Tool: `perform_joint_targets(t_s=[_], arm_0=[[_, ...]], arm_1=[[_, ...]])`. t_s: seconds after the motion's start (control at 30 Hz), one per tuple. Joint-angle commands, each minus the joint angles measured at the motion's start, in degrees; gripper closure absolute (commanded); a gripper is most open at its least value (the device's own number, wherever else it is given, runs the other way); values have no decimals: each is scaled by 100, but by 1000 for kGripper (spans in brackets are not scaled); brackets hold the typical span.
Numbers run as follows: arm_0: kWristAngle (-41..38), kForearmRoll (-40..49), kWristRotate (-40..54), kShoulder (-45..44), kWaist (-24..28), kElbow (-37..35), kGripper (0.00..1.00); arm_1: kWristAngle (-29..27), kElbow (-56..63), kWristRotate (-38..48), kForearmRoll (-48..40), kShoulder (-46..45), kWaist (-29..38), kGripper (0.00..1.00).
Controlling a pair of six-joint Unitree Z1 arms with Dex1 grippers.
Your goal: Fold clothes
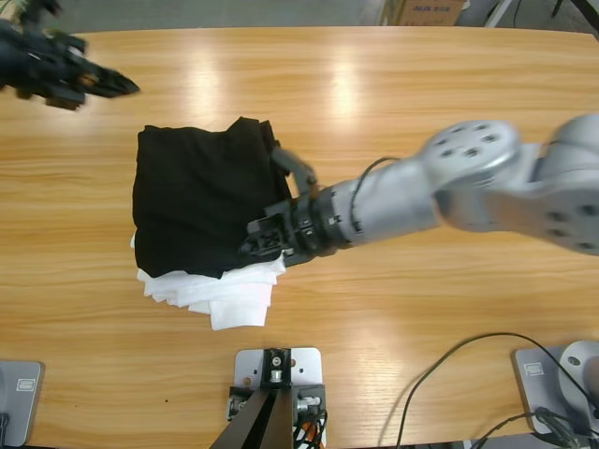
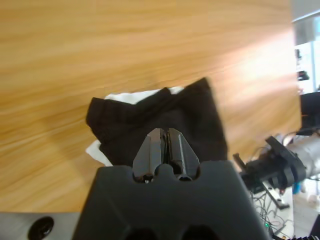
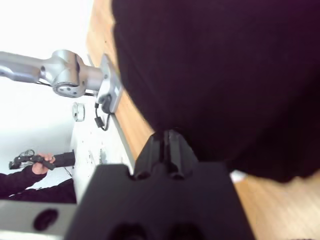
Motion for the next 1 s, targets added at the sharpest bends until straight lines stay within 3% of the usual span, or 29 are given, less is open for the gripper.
perform_joint_targets(t_s=[0.03, 0.13, 0.33, 0.67, 1.0], arm_0=[[-76, 510, 48, -857, -912, 347, 1000], [28, 438, 37, -827, -1301, 778, 1000], [98, -219, 16, -692, -1299, 1720, 1000], [72, -560, 21, -203, -1299, 1676, 1000], [68, -597, 19, -61, -1299, 1727, 1000]], arm_1=[[-97, -1262, -383, 1464, -749, -24, 1000], [281, -1511, -466, 1183, -39, -224, 1000], [471, -1555, -473, 799, 559, -370, 1000], [641, -1845, -490, 791, 984, -518, 1000], [977, -1945, -497, 179, 1856, -929, 1000]])
